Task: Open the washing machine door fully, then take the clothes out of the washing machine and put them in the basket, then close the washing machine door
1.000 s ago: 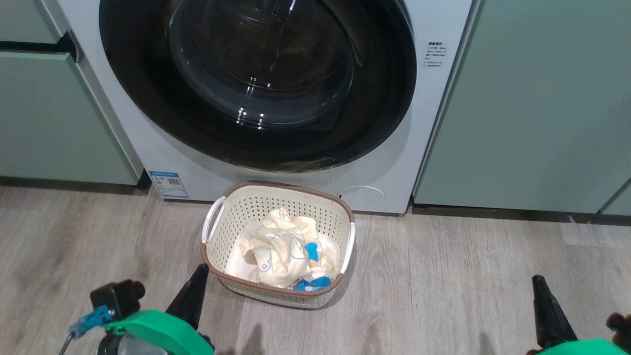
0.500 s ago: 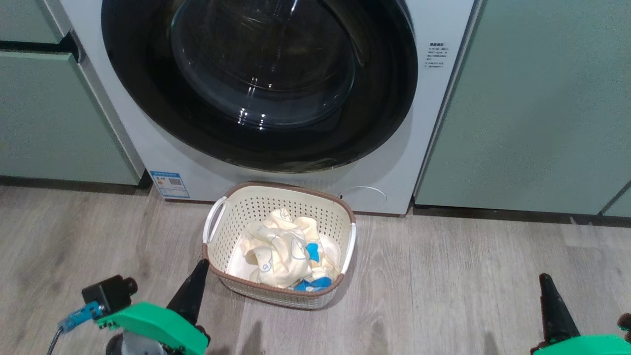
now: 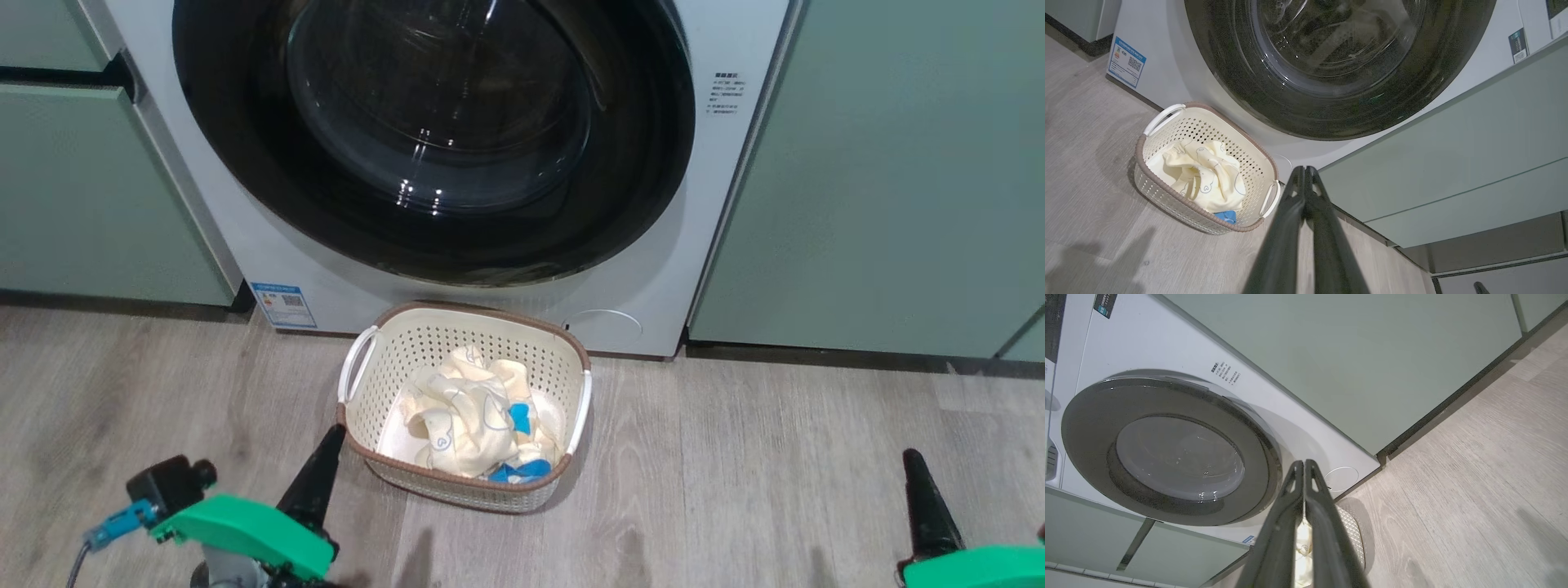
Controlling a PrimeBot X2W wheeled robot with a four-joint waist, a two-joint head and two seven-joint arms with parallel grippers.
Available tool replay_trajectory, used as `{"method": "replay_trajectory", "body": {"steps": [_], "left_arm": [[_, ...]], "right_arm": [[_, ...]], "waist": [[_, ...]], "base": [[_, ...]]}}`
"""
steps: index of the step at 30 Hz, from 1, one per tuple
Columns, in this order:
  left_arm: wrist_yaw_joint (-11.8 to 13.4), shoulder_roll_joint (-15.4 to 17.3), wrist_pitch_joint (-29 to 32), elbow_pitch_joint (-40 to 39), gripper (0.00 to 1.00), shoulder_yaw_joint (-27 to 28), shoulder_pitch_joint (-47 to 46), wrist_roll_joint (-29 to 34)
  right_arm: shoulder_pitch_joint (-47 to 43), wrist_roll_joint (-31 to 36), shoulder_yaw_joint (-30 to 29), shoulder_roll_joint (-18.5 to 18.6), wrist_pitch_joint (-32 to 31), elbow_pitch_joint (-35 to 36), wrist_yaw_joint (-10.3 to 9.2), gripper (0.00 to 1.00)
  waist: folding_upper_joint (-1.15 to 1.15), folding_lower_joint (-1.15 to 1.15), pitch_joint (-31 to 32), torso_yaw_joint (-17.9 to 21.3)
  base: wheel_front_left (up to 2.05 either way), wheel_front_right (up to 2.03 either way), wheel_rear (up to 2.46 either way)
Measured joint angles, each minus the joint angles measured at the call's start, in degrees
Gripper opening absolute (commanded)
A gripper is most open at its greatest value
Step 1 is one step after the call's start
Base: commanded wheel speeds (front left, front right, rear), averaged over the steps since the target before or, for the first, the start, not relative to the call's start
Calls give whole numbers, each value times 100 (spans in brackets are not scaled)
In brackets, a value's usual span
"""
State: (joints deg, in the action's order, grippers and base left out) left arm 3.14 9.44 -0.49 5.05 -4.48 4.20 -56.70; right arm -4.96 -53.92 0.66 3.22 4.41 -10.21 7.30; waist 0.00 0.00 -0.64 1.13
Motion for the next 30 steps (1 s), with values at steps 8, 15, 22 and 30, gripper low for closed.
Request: {"method": "replay_trajectory", "body": {"steps": [8,15,22,30], "left_arm": [[-103,-86,57,136,0,82,-103,-453],[-212,-137,132,252,0,163,-134,-837],[-325,-181,203,335,0,249,-240,-1180],[-450,-281,258,493,0,312,-289,-1621]], "right_arm": [[114,-493,-53,2,-99,-55,0,0],[205,-928,-100,4,-192,-123,0,0],[249,-1302,-172,5,-250,-172,0,0],[331,-1800,-238,8,-372,-232,0,0]], "waist": [[0,0,6,-14],[0,0,11,-27],[0,0,15,-37],[0,0,21,-51]], "base": [[0,0,0],[0,0,0],[0,0,0],[0,0,0]]}}
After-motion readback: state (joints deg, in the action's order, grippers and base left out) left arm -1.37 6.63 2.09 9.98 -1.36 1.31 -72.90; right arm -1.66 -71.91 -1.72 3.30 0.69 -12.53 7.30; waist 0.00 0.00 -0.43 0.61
